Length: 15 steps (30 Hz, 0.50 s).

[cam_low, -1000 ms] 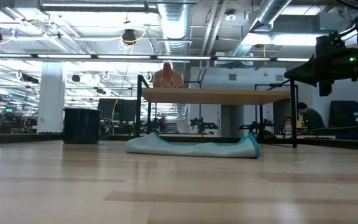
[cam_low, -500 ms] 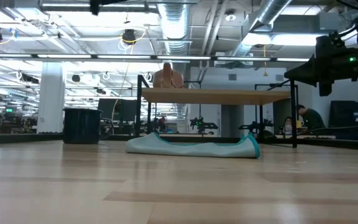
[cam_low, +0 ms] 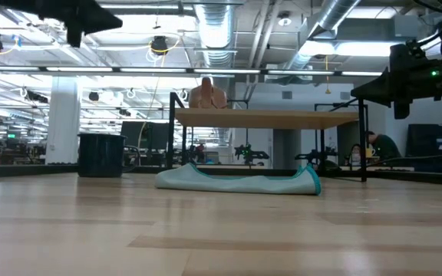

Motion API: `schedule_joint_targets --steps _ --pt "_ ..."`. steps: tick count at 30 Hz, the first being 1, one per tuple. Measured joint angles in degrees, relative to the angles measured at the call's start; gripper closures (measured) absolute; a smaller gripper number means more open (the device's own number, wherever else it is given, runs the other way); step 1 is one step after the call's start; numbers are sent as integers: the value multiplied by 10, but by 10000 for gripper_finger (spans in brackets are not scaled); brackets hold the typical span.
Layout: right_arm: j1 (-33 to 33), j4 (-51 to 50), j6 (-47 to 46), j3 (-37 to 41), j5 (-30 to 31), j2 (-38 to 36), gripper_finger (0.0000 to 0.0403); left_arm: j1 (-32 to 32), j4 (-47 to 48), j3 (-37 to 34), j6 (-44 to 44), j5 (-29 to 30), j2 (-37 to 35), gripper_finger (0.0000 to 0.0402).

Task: Stack small to large cups/mugs on shelf
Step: Put the dark blue mug on the shelf

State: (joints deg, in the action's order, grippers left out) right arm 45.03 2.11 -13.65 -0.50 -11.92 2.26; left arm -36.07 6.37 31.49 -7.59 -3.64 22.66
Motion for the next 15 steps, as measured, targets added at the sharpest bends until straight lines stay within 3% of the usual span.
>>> schedule_joint_targets --steps 15 --pt "0 0 0 0 0 0 377 0 31 -22 -3 0 -21 385"
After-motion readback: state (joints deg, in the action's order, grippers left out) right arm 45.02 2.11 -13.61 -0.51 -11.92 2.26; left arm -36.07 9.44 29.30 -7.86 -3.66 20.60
